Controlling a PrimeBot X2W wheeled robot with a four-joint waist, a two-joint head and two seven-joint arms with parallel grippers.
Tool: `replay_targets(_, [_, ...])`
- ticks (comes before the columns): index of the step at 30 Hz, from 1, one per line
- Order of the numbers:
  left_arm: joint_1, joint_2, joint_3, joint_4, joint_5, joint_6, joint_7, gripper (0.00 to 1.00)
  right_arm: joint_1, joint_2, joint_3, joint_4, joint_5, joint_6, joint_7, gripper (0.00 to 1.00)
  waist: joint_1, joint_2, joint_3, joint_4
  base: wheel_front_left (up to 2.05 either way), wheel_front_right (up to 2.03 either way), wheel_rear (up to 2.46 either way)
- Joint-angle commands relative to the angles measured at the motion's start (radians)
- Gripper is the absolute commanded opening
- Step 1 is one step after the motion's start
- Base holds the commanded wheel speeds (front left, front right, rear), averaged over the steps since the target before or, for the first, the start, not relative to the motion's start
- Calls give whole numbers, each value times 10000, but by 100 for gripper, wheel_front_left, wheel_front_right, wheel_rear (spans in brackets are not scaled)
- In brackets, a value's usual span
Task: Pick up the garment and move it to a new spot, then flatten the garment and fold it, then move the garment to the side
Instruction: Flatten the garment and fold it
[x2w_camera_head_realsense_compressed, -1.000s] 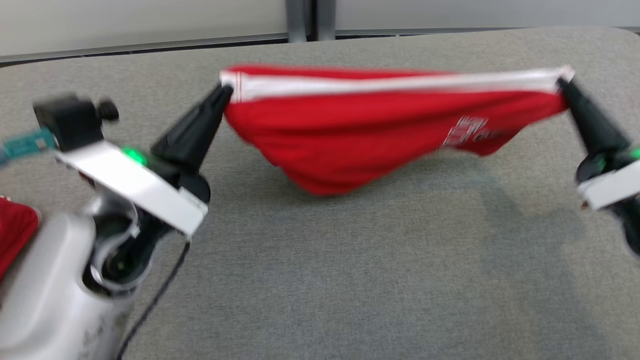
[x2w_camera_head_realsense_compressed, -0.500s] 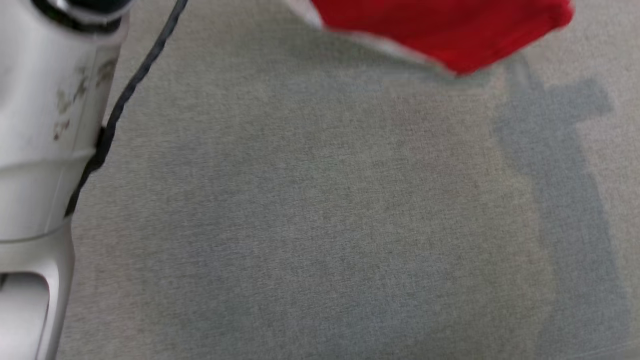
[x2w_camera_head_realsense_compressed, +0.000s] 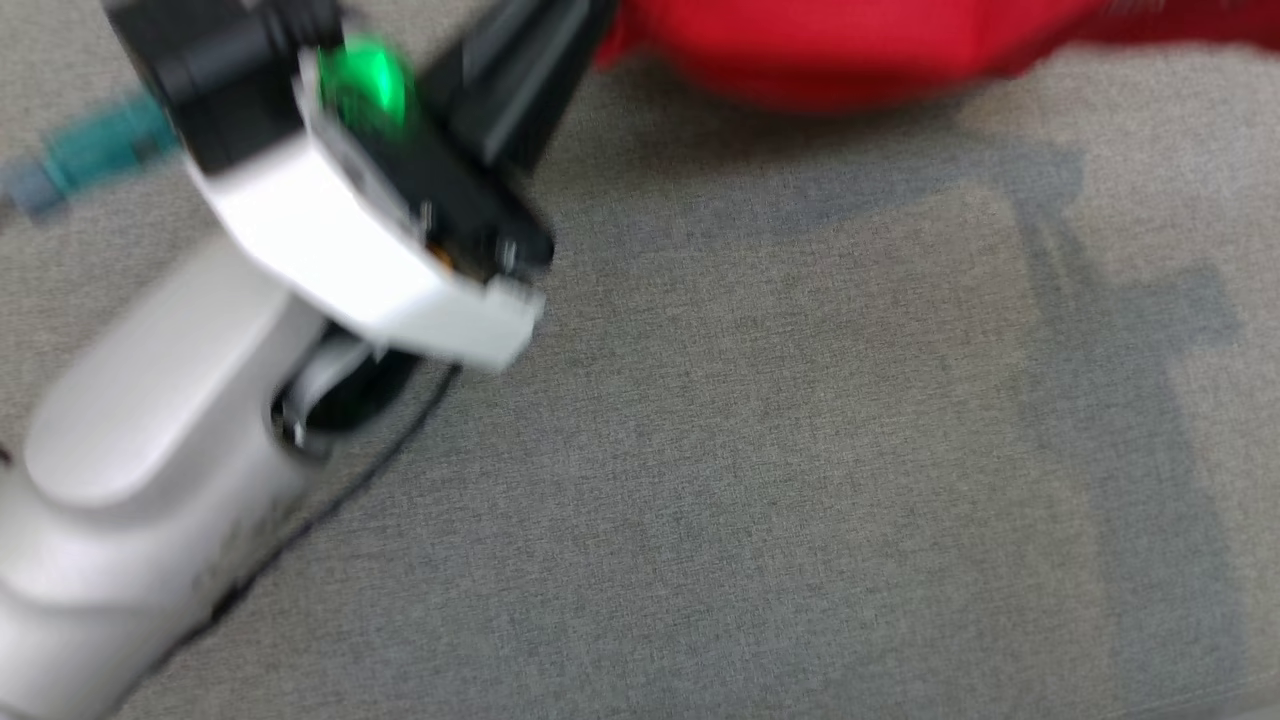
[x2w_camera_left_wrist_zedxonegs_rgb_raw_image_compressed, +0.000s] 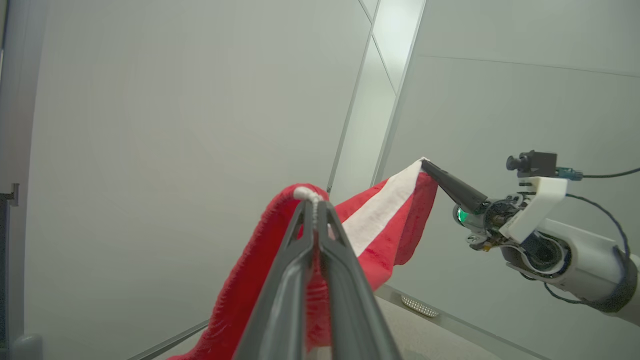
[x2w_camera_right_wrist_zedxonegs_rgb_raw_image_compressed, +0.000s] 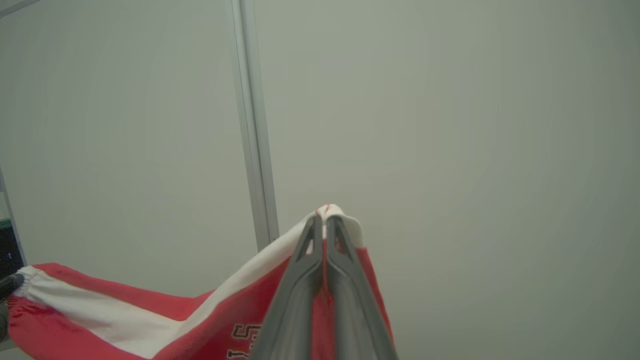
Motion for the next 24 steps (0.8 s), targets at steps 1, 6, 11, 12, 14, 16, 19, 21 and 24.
replay_targets(1, [176,82,-42,-79,-17,-4,-32,0,172,-65,-86,-108,14,-1,-2,0,0,0,-129,68,0,0,0])
replay_targets(6, [3103,700,-155,-782,159,-5,-96,0,3510,155,-119,-915,279,-1,-1,0,0,0,-624,157,0,0,0])
replay_targets(11, [5827,894,100,-1382,413,146,-93,0,6081,335,-272,-1563,754,-1,-1,0,0,0,-1103,264,0,0,0])
replay_targets(12, [6269,900,206,-1512,464,182,-94,0,6488,279,-315,-1733,859,-1,0,0,0,0,-1178,294,0,0,0])
replay_targets(14, [7067,930,397,-1805,506,271,-95,0,7184,116,-417,-2089,1058,-1,54,0,0,0,-1292,361,0,0,0])
replay_targets(16, [7683,998,608,-2168,542,364,-95,0,7730,-80,-635,-2477,1212,-1,87,0,0,0,-1377,438,0,0,0])
replay_targets(19, [8370,1098,793,-2770,320,432,-94,0,8367,-346,-1049,-2941,1288,-1,226,0,0,0,-1443,610,0,0,0])
replay_targets(21, [8589,1151,914,-3107,10,480,-80,0,8518,-441,-1378,-3127,1222,-1,354,0,0,0,-1417,738,0,0,0])
replay_targets(24, [8365,1175,950,-3265,-381,449,283,0,8390,-493,-1753,-3085,1094,-1,703,0,0,0,-1283,999,0,0,0])
